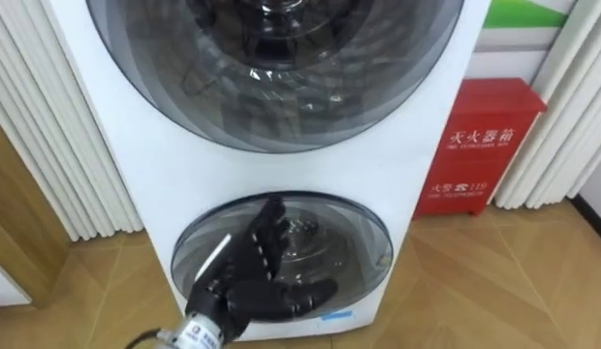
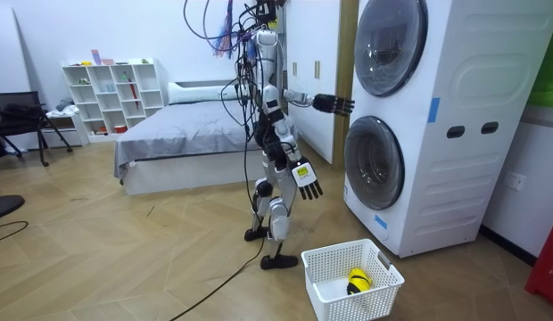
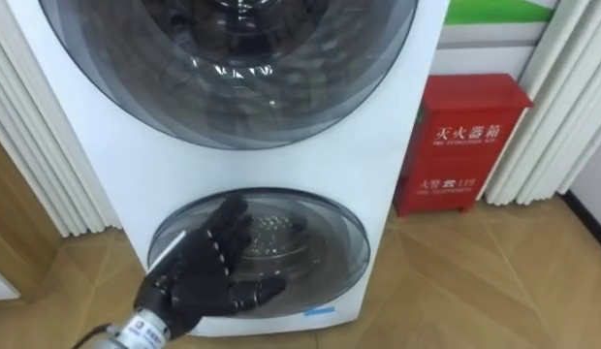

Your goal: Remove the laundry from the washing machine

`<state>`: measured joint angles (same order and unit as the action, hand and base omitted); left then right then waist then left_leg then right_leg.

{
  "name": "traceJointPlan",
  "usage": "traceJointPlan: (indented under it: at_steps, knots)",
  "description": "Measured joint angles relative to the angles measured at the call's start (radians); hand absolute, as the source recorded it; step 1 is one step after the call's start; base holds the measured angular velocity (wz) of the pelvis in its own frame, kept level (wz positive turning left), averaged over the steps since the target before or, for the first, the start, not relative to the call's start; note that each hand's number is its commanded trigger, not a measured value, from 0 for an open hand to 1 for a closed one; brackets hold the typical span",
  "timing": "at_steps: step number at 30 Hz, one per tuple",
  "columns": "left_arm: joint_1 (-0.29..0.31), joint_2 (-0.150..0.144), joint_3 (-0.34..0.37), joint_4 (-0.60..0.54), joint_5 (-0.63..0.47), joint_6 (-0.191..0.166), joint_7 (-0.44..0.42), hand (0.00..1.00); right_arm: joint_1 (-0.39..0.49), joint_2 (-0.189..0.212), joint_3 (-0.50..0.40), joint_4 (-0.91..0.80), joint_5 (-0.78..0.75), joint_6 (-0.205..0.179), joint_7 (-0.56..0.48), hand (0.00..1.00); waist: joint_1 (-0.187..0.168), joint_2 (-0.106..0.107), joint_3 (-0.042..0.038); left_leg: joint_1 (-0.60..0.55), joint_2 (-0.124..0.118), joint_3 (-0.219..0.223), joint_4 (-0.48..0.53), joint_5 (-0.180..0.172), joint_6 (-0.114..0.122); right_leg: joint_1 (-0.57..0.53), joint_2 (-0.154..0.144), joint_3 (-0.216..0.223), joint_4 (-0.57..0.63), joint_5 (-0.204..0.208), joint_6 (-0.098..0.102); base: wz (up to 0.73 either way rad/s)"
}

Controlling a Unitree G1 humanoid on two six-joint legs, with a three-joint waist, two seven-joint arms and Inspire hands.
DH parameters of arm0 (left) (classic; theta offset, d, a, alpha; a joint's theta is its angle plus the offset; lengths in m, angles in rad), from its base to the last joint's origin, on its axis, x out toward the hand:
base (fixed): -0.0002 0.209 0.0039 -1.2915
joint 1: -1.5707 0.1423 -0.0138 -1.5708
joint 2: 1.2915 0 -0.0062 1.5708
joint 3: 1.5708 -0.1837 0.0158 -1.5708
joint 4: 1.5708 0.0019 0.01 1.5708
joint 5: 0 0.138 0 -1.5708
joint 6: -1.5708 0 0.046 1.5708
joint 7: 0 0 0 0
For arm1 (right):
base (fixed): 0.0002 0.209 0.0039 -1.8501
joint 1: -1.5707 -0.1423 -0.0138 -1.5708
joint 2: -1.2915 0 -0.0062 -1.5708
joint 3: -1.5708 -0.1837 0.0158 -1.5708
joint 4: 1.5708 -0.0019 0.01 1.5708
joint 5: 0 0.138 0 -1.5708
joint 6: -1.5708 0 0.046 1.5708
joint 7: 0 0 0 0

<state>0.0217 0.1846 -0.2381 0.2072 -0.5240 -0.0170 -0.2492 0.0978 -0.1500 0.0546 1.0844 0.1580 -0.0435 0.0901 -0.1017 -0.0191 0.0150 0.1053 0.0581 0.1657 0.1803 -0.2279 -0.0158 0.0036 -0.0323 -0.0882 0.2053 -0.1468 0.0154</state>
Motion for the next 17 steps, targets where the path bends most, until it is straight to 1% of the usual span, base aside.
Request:
traceJointPlan:
  at_steps: [1,3,5,6,7,8,9,11,12,13,14,15,17]
  knots:
    - [0.008,0.001,0.0,0.039,0.034,-0.001,0.005,0.0,0.003,0.001,0.0,0.001,0.007,0.0,0.001,0.0,-0.001,-0.002,0.0015,0.008,0.0,0.001,-0.005,0.0,0.0,0.004,0.0,0.0,0.0,0.0,0.0,-0.06]
    - [0.018,-0.003,-0.001,0.141,0.092,-0.024,0.014,0.0,0.007,0.002,-0.001,0.005,0.014,0.0,0.002,0.0,0.001,-0.003,0.0018,0.017,0.001,0.004,-0.012,0.0,0.0,0.009,0.002,0.0,-0.001,0.0,0.0,-0.07]
    - [0.028,-0.004,0.004,0.343,0.154,-0.037,0.045,0.0,0.014,0.002,-0.002,0.005,0.081,-0.001,0.01,0.0,0.011,-0.004,0.0007,0.029,0.001,0.012,-0.017,0.0,0.0,0.021,0.004,0.004,-0.006,0.0,0.0,-0.12]
    - [0.034,-0.004,0.009,0.394,0.179,-0.038,0.055,0.0,0.019,0.002,-0.002,0.005,0.091,-0.002,0.01,0.0,0.014,-0.004,-0.0006,0.031,0.002,0.015,-0.017,0.0,0.0,0.024,0.004,0.004,-0.008,0.0,0.0,-0.1]
    - [0.058,-0.005,0.031,0.491,0.228,-0.042,0.074,0.0,0.027,0.003,-0.007,0.015,0.122,-0.002,0.01,0.0,0.025,-0.007,-0.0014,0.041,0.003,0.025,-0.018,0.0,0.0,0.032,0.005,0.005,-0.019,0.0,0.0,-0.08]
    - [0.087,-0.008,0.068,0.593,0.25,-0.055,0.093,0.0,0.032,0.009,-0.02,0.033,0.157,-0.002,0.009,0.0,0.032,-0.006,-0.0029,0.044,0.004,0.027,-0.018,0.0,0.0,0.033,0.007,0.004,-0.019,0.0,0.0,-0.07]
    - [0.101,-0.009,0.091,0.643,0.262,-0.059,0.106,0.0,0.036,0.012,-0.032,0.04,0.174,-0.002,0.008,0.0,0.036,-0.006,-0.0041,0.045,0.005,0.027,-0.018,0.0,0.0,0.032,0.007,0.003,-0.02,0.0,0.0,-0.05]
    - [0.158,-0.006,0.203,0.808,0.265,-0.065,0.17,0.0,0.065,0.023,-0.059,0.058,0.255,-0.002,0.007,0.0,0.064,-0.003,-0.009,0.047,0.008,0.023,-0.019,-0.001,-0.002,0.036,0.011,-0.008,-0.023,0.0,-0.001,-0.07]
    - [0.178,-0.006,0.237,0.833,0.264,-0.067,0.189,0.0,0.072,0.023,-0.061,0.07,0.281,-0.002,0.01,0.0,0.07,-0.002,-0.0102,0.05,0.009,0.021,-0.021,-0.002,-0.003,0.038,0.012,-0.007,-0.023,0.0,-0.001,-0.07]
    - [0.215,-0.007,0.288,0.873,0.264,-0.071,0.232,0.0,0.08,0.025,-0.064,0.089,0.33,0.0,0.011,0.0,0.082,0.004,-0.008,0.066,0.012,0.021,-0.025,-0.005,-0.007,0.05,0.016,-0.008,-0.024,0.0,-0.001,-0.03]
    - [0.246,-0.008,0.334,0.911,0.271,-0.075,0.27,0.0,0.088,0.03,-0.078,0.117,0.364,0.001,0.013,0.0,0.097,0.011,-0.0123,0.075,0.015,0.021,-0.03,-0.008,-0.011,0.061,0.018,-0.013,-0.024,0.0,-0.001,0.0]
    - [0.257,-0.008,0.352,0.928,0.275,-0.076,0.287,0.0,0.09,0.031,-0.081,0.127,0.369,0.001,0.013,0.0,0.102,0.012,-0.0111,0.079,0.015,0.022,-0.03,-0.008,-0.011,0.066,0.018,-0.018,-0.024,0.0,-0.001,0.05]
    - [0.298,-0.015,0.393,0.974,0.323,-0.073,0.341,0.0,0.084,0.031,-0.097,0.157,0.377,0.001,0.024,0.0,0.111,0.018,-0.0129,0.076,0.016,0.022,-0.03,-0.015,-0.013,0.065,0.017,-0.025,-0.024,0.0,0.0,0.07]
